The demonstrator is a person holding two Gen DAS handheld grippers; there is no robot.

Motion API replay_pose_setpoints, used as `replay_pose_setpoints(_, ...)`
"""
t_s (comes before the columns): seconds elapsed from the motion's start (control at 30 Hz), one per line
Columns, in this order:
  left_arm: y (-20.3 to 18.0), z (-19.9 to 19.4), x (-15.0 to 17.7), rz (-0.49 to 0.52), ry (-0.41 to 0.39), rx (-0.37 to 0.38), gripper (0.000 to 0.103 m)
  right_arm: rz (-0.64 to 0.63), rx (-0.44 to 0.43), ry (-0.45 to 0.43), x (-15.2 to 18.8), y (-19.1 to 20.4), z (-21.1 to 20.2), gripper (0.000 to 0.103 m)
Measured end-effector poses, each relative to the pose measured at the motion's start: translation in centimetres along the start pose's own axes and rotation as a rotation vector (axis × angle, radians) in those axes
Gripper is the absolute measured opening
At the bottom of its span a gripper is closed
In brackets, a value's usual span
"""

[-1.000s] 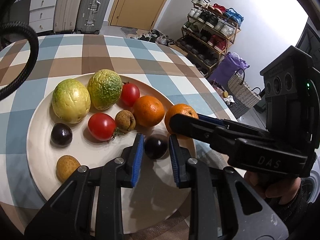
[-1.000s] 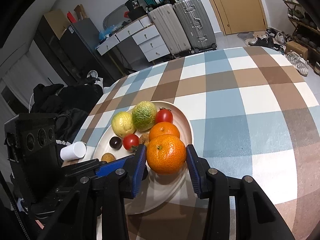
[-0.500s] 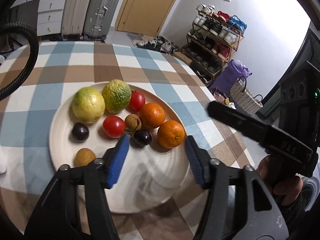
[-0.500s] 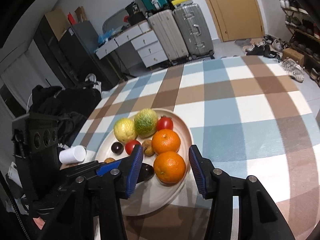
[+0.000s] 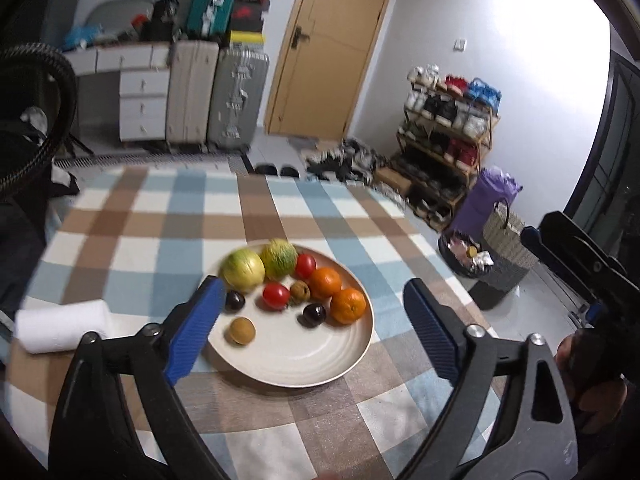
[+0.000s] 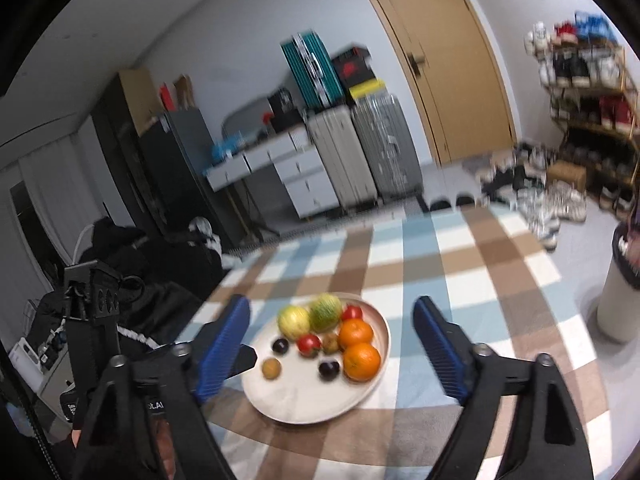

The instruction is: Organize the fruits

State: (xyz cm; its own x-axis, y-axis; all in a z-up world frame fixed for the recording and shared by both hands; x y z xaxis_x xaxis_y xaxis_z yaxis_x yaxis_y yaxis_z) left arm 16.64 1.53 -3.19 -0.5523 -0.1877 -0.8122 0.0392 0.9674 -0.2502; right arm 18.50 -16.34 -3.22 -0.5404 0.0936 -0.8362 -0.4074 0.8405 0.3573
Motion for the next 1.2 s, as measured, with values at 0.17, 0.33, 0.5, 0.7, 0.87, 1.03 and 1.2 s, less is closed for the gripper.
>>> replay_pose_setpoints(0.17,-0.2,-5.1,-0.3,0.025,-0.131,-0.048,0.102,-0.069,0.003,-0.126,-0.6,2.8,-4.1,0.102)
replay_pose_setpoints(0.33,-0.1,-9.0,0.0,0.052,-0.233,-0.095,0.102,-0.135,0.023,-0.198,-0.4,5.3,-6.4,0.103)
replay_pose_setpoints(0.5,0.2,-12.4,1.1,0.085,-0.345,-0.132,0.102,-0.213,0.055,-0.266,0.8,7.5,-8.0,0.103)
replay_pose_setpoints(0.7,0.7,-14.0,3.3,0.115,-0.384,-0.166,0.102,-0.283,0.106,-0.329,2.6,9.0,-9.0,0.103)
replay_pose_setpoints(0.87,1.8,-13.3,5.5,0.108,-0.394,-0.192,0.102,-0.294,0.147,-0.340,4.2,8.6,-8.8,0.103)
replay_pose_setpoints(1.03,3.2,-11.5,7.4,0.102,-0.383,-0.229,0.102,-0.338,0.188,-0.322,6.1,8.0,-8.0,0.103)
replay_pose_setpoints(1.2,4.4,-8.8,8.1,0.093,-0.348,-0.255,0.102,-0.343,0.216,-0.289,7.7,6.7,-6.8,0.103)
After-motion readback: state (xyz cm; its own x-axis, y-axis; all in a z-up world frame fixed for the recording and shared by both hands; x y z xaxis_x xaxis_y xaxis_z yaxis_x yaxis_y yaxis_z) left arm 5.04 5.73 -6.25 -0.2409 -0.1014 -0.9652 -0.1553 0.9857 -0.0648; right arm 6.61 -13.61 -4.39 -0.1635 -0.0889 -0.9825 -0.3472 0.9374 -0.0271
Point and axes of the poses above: each gripper's, at about its wrist camera, not at the fingertips, and z roughly the way its jaws point, y to its left, x to its underside, the point moved 2 cm from there along z, roughly the way its jaws point, and after that the axes turned 1 degree about -x, right-handed, at the moved point
